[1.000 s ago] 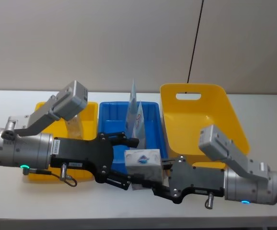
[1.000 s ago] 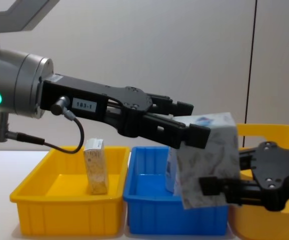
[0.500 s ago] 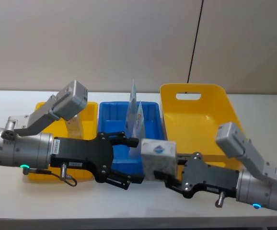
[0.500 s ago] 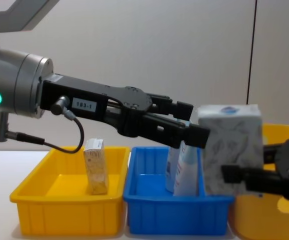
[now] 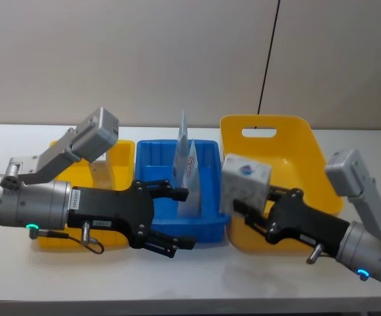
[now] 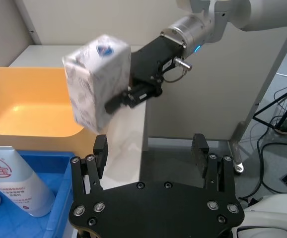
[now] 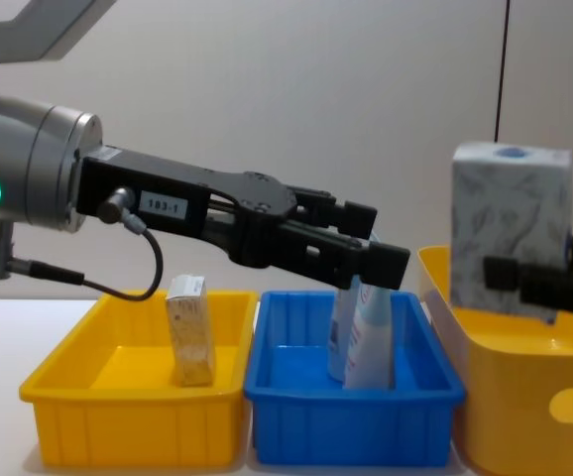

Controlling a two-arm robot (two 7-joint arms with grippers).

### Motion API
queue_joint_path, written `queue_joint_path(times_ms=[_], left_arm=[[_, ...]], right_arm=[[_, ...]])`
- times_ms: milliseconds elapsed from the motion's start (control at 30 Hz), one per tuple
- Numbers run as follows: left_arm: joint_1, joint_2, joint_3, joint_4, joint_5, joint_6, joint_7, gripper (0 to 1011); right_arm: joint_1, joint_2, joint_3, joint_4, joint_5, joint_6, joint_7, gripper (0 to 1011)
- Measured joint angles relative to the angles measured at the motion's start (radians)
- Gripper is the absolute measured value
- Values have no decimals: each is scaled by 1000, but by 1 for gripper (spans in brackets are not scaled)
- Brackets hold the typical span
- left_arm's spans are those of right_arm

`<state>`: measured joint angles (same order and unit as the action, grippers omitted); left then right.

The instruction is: Bimanual collaborative sorting of washing and personal care products

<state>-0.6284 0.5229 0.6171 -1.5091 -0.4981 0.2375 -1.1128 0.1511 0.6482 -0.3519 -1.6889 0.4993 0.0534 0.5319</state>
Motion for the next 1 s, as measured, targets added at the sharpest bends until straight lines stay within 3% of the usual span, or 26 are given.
queue_joint_path(times_ms=[467,767,1000], left_arm=[[24,7,-36,-14,-33,55,90,1001],[68,-4,-69,-54,-57,122,221,1001],[98,-15,-85,-88,-64,176,318,1001]], right_arm=[[-44,-53,80,-32,-3,-8,-166,373],[-49,-108,115,-38,-40,0,-297,373],[-36,-144,123,-29,-63,24,-366,373]])
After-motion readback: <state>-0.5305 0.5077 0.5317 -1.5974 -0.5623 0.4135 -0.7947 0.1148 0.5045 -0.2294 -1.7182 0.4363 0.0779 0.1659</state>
